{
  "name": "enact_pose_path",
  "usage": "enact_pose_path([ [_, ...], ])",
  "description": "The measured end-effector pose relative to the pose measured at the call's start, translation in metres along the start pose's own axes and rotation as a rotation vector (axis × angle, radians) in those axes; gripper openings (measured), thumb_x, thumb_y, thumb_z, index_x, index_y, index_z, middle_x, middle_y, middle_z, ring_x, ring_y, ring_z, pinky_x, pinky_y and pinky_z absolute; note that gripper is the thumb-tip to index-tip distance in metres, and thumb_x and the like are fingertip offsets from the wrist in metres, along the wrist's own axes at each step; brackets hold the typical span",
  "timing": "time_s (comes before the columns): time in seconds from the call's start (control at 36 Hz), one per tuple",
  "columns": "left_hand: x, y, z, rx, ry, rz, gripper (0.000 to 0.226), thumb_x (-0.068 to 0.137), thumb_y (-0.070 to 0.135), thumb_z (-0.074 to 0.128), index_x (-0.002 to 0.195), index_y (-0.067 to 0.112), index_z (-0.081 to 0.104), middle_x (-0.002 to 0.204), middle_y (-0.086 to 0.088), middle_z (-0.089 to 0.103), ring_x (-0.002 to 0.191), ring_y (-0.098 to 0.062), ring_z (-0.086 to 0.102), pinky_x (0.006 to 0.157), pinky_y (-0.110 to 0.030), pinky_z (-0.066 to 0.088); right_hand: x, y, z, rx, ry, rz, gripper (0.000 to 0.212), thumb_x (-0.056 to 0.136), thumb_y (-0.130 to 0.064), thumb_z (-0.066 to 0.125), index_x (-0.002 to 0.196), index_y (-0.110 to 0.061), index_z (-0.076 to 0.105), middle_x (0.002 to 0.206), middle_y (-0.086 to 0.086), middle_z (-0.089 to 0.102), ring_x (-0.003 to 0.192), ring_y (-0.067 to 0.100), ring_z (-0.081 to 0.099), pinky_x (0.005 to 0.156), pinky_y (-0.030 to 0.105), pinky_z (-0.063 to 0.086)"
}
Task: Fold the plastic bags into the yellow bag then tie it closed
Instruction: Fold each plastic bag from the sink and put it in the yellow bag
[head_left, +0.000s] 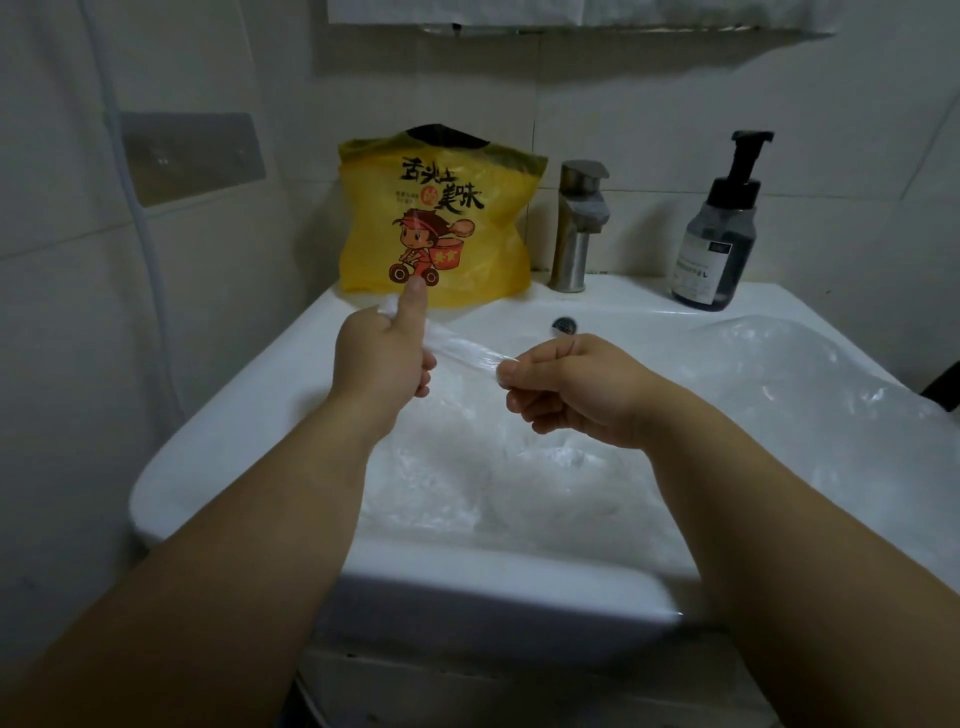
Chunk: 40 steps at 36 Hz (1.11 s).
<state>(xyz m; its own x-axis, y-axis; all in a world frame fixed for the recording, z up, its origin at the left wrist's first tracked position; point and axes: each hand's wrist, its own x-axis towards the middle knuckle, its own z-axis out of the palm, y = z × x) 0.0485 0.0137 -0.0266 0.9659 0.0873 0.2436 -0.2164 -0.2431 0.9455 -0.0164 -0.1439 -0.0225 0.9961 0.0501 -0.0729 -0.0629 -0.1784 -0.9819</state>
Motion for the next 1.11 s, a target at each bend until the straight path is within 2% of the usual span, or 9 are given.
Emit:
enact_pose_path([
  [0.11, -0.004, 0.003, 0.0, -0.116, -0.073, -0.091, 0.046, 0.098, 0.054, 0.039, 0.096, 0.012, 0.056, 0.061, -0.003, 0.052, 0.049, -0.012, 0.048, 0.046, -0.021, 0.044, -0.003, 0.0, 0.0, 0.04, 0.058, -0.026, 0.015, 0.091, -0.017, 0.062, 0.082, -0.006, 0.069, 0.068, 0.004, 0.065, 0.06, 0.014, 0.057, 0.057, 0.023, 0.05],
  [0.22, -0.002, 0.008, -0.005, -0.272, -0.171, -0.179, 0.045, 0.099, 0.053, 0.038, 0.082, 0.014, 0.052, 0.06, 0.0, 0.046, 0.048, -0.009, 0.041, 0.046, -0.023, 0.038, -0.002, -0.005, -0.003, 0.079, 0.117, -0.032, 0.015, 0.093, -0.018, 0.06, 0.084, -0.007, 0.066, 0.073, 0.006, 0.063, 0.063, 0.016, 0.055, 0.057, 0.024, 0.051],
  [0.39, 0.019, 0.036, -0.014, -0.293, -0.184, -0.073, 0.039, 0.103, 0.043, 0.035, 0.076, 0.017, 0.045, 0.054, 0.003, 0.036, 0.037, -0.004, 0.032, 0.038, -0.018, 0.032, 0.006, -0.035, -0.005, 0.085, 0.133, -0.122, 0.016, 0.095, -0.018, 0.057, 0.085, -0.008, 0.064, 0.073, 0.004, 0.061, 0.062, 0.013, 0.052, 0.055, 0.023, 0.048],
  [0.56, 0.042, 0.067, -0.012, -0.249, -0.275, 0.022, 0.039, 0.102, 0.048, 0.032, 0.084, 0.021, 0.054, 0.046, 0.009, 0.055, 0.044, -0.004, 0.045, 0.046, -0.017, 0.039, 0.03, -0.069, -0.017, 0.074, 0.345, -0.254, 0.015, 0.096, -0.015, 0.056, 0.091, -0.005, 0.066, 0.072, 0.005, 0.058, 0.058, 0.012, 0.048, 0.051, 0.021, 0.045],
  [0.69, 0.08, 0.081, -0.012, -0.123, -0.175, 0.082, 0.025, 0.101, 0.042, 0.042, 0.086, 0.027, 0.054, 0.084, 0.005, 0.056, 0.072, -0.01, 0.054, 0.061, -0.024, 0.046, 0.064, -0.1, -0.037, -0.058, 0.563, -0.318, 0.022, 0.096, -0.017, 0.052, 0.077, -0.013, 0.061, 0.073, 0.004, 0.059, 0.06, 0.016, 0.049, 0.059, 0.031, 0.047],
  [0.78, 0.106, 0.083, -0.011, -0.06, -0.144, 0.095, 0.02, 0.1, 0.032, 0.046, 0.087, 0.022, 0.056, 0.087, 0.004, 0.056, 0.071, -0.008, 0.054, 0.058, -0.023, 0.044, 0.093, -0.116, -0.054, -0.215, 0.674, -0.363, 0.018, 0.097, -0.023, 0.05, 0.092, -0.015, 0.065, 0.084, 0.004, 0.064, 0.066, 0.016, 0.054, 0.07, 0.037, 0.052],
  [0.86, 0.126, 0.083, -0.007, -0.028, -0.143, 0.103, 0.015, 0.097, 0.028, 0.05, 0.087, 0.022, 0.058, 0.087, 0.004, 0.057, 0.071, -0.008, 0.055, 0.059, -0.023, 0.044, 0.122, -0.128, -0.068, -0.324, 0.728, -0.381, 0.025, 0.099, -0.024, 0.047, 0.115, -0.012, 0.062, 0.094, 0.004, 0.062, 0.066, 0.014, 0.052, 0.068, 0.035, 0.051],
  [0.97, 0.144, 0.083, 0.002, 0.002, -0.145, 0.131, 0.014, 0.097, 0.021, 0.049, 0.089, 0.021, 0.06, 0.085, 0.002, 0.057, 0.072, -0.01, 0.053, 0.064, -0.027, 0.045, 0.159, -0.137, -0.085, -0.38, 0.755, -0.373, 0.027, 0.101, -0.025, 0.043, 0.119, -0.012, 0.059, 0.084, 0.002, 0.057, 0.065, 0.012, 0.047, 0.056, 0.024, 0.038],
  [1.11, 0.163, 0.082, 0.006, 0.028, -0.118, 0.155, 0.017, 0.098, 0.026, 0.05, 0.105, 0.019, 0.062, 0.084, 0.001, 0.059, 0.078, -0.016, 0.055, 0.075, -0.033, 0.047, 0.19, -0.145, -0.091, -0.407, 0.815, -0.428, 0.028, 0.102, -0.022, 0.04, 0.12, -0.01, 0.057, 0.095, 0.002, 0.055, 0.083, 0.017, 0.051, 0.069, 0.027, 0.038],
])
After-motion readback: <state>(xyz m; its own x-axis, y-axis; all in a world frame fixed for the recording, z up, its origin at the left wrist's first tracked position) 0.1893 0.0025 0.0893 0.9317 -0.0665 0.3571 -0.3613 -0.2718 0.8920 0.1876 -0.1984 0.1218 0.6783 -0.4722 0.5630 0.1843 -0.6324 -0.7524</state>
